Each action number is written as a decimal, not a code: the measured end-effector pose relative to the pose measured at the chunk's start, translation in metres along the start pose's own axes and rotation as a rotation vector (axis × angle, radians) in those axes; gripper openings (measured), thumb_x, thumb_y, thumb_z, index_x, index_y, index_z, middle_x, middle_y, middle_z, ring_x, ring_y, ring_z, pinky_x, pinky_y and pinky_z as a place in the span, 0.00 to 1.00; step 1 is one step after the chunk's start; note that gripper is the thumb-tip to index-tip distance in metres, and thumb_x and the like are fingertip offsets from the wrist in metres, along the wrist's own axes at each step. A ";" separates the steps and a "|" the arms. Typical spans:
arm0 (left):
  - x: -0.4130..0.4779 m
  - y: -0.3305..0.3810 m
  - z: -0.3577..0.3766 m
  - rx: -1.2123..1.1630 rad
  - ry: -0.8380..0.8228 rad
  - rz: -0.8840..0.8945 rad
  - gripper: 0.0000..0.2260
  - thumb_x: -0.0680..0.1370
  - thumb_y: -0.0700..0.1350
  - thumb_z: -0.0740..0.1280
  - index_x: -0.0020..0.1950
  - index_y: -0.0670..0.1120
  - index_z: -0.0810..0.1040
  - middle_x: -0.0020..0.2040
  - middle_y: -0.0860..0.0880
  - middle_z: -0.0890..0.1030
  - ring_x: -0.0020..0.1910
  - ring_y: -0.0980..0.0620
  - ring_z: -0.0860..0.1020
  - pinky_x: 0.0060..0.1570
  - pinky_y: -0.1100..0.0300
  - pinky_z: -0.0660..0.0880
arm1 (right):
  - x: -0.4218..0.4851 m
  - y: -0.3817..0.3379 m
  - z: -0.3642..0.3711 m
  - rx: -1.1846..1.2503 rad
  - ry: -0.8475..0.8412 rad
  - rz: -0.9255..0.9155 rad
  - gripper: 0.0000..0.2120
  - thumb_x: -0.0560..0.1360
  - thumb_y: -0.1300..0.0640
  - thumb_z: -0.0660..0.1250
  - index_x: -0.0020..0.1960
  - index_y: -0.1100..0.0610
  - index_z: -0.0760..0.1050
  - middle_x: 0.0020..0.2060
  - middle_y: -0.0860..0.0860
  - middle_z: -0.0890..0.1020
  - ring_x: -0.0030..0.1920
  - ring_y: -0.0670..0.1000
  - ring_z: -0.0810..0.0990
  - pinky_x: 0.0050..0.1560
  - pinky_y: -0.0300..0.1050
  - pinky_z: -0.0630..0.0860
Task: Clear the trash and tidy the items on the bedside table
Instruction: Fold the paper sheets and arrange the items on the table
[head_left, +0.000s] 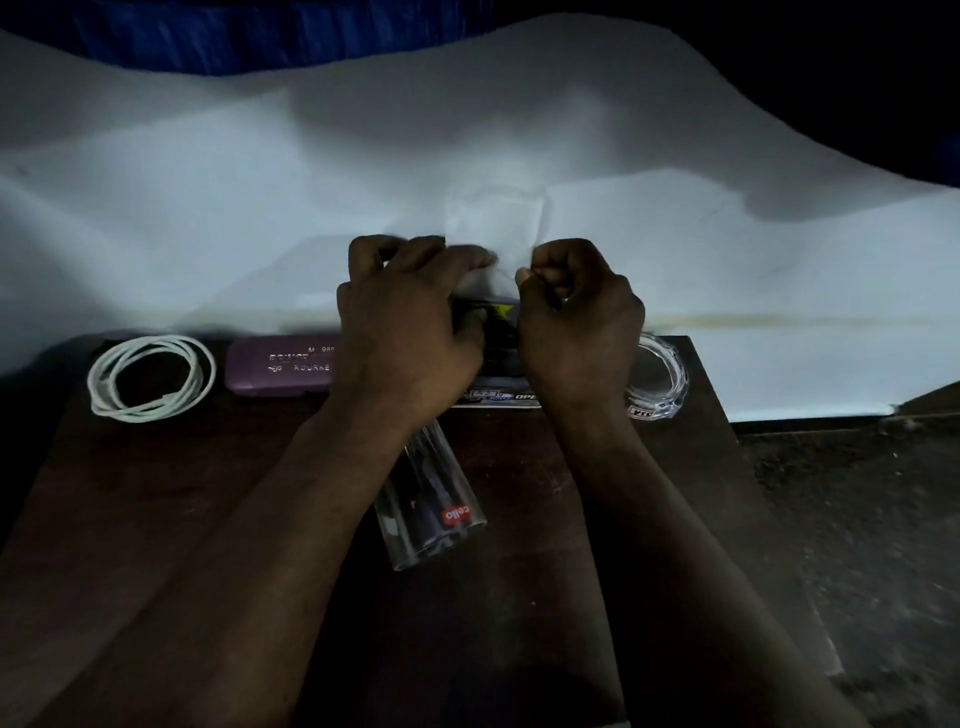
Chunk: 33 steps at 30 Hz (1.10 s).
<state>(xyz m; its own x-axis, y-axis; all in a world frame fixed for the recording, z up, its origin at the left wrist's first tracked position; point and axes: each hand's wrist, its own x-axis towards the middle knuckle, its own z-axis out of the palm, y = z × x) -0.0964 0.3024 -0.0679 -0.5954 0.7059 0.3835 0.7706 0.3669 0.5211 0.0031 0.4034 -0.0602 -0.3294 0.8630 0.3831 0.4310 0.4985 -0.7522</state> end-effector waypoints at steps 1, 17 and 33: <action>0.001 0.001 0.000 0.000 0.002 -0.001 0.23 0.72 0.49 0.69 0.68 0.59 0.78 0.65 0.57 0.80 0.69 0.43 0.69 0.62 0.46 0.71 | 0.000 0.001 0.000 -0.011 -0.006 0.006 0.07 0.76 0.56 0.72 0.54 0.52 0.82 0.43 0.46 0.87 0.52 0.55 0.84 0.51 0.49 0.78; -0.001 -0.001 0.000 -0.006 -0.022 0.013 0.22 0.74 0.49 0.72 0.69 0.56 0.79 0.67 0.53 0.80 0.69 0.42 0.67 0.63 0.44 0.72 | 0.001 -0.001 -0.002 -0.048 0.028 0.039 0.07 0.76 0.55 0.71 0.53 0.50 0.83 0.44 0.46 0.87 0.53 0.56 0.84 0.54 0.52 0.79; -0.013 0.002 -0.013 0.028 -0.050 -0.011 0.21 0.74 0.49 0.71 0.67 0.53 0.80 0.69 0.51 0.76 0.71 0.43 0.67 0.65 0.47 0.70 | -0.013 -0.013 -0.012 -0.023 0.073 -0.012 0.10 0.74 0.54 0.73 0.53 0.54 0.76 0.48 0.47 0.83 0.51 0.56 0.81 0.50 0.51 0.76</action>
<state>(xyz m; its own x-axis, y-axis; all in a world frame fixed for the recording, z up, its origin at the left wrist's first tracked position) -0.0903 0.2864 -0.0620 -0.5928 0.7305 0.3390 0.7703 0.3915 0.5034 0.0122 0.3871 -0.0489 -0.2723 0.8604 0.4307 0.4471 0.5095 -0.7352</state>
